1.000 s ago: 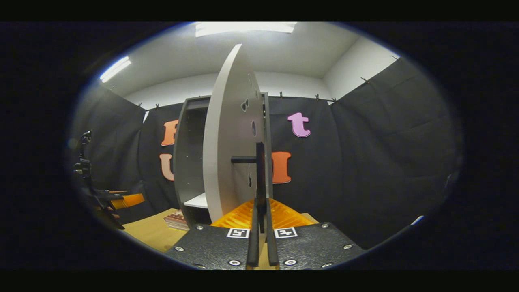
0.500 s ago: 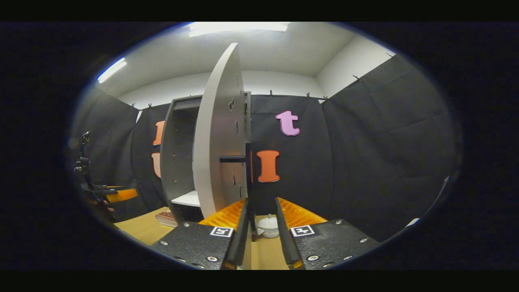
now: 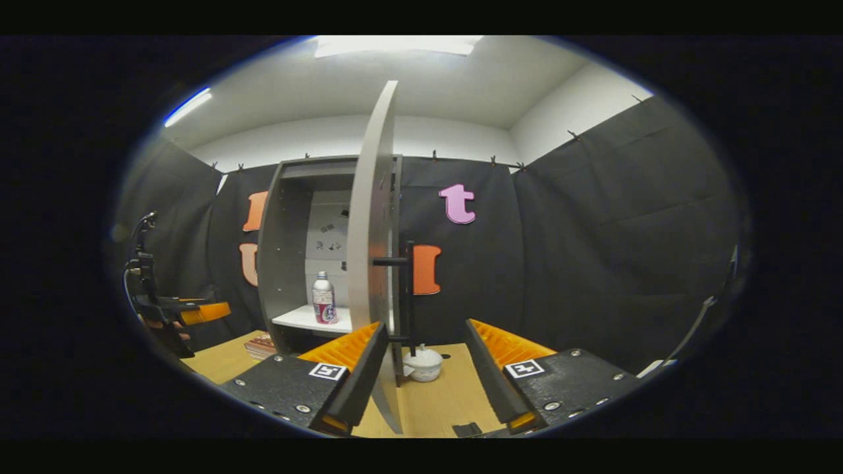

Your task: Open the cabinet door with the right hand, grasp the bottle in the cabinet with the left hand and place it on the coaster, then close the cabinet door with the right hand.

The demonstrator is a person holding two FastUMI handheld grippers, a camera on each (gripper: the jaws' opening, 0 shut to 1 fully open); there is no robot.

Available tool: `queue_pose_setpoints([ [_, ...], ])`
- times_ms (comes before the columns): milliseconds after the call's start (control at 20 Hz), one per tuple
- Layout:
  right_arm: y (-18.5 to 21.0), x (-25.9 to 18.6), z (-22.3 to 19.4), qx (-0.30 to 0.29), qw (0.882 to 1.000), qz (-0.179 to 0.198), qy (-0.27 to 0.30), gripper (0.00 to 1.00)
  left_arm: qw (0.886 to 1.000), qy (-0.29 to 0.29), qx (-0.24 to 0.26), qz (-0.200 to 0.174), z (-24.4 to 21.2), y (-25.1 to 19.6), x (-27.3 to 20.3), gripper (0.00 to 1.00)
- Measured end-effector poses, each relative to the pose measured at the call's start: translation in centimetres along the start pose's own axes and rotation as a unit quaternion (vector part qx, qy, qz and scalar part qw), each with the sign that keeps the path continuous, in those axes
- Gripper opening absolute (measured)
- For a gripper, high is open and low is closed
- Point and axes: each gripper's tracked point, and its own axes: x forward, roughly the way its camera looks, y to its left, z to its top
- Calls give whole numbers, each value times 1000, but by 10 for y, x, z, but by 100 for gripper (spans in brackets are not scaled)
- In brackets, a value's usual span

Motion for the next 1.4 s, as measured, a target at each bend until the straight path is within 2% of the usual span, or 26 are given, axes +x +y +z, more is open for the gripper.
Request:
queue_pose_setpoints([
  [50,4,-7,4,-16,1000,-1,-4,77,1000,0,-1,-1,0,-2,0,94],
  [100,10,-14,8,-30,999,-4,-9,74,1000,1,-1,-2,0,-3,-1,95],
  [150,15,-19,11,-42,999,-8,-12,84,1000,3,-2,-4,-2,-4,-1,95],
  [200,26,-21,14,-52,999,-6,-15,81,1000,4,-2,-7,-1,-4,0,95],
  [350,69,-18,20,-66,997,10,-33,82,1000,5,-5,-18,-3,-4,7,94],
  [500,110,5,4,-67,997,18,-19,85,999,8,-12,-39,-5,-2,26,94],
  [550,124,16,-2,-67,997,19,-14,91,999,8,-14,-48,-6,0,36,94],
  [600,137,26,-7,-66,998,18,-9,88,998,11,-13,-57,-7,2,44,94],
  [700,165,46,-18,-63,998,20,3,91,997,10,-11,-76,-7,9,62,94],
  [950,224,100,-37,-21,1000,6,5,91,990,14,0,-140,-18,13,114,94],
  [1200,243,130,-58,2,999,-20,30,92,981,7,-8,-194,-20,-2,156,95],
  [1350,242,138,-65,-13,999,-24,39,89,979,-8,-12,-203,-20,-13,180,94],
  [1400,240,142,-66,-19,999,-25,43,92,979,-11,-11,-205,-22,-18,187,94],
])
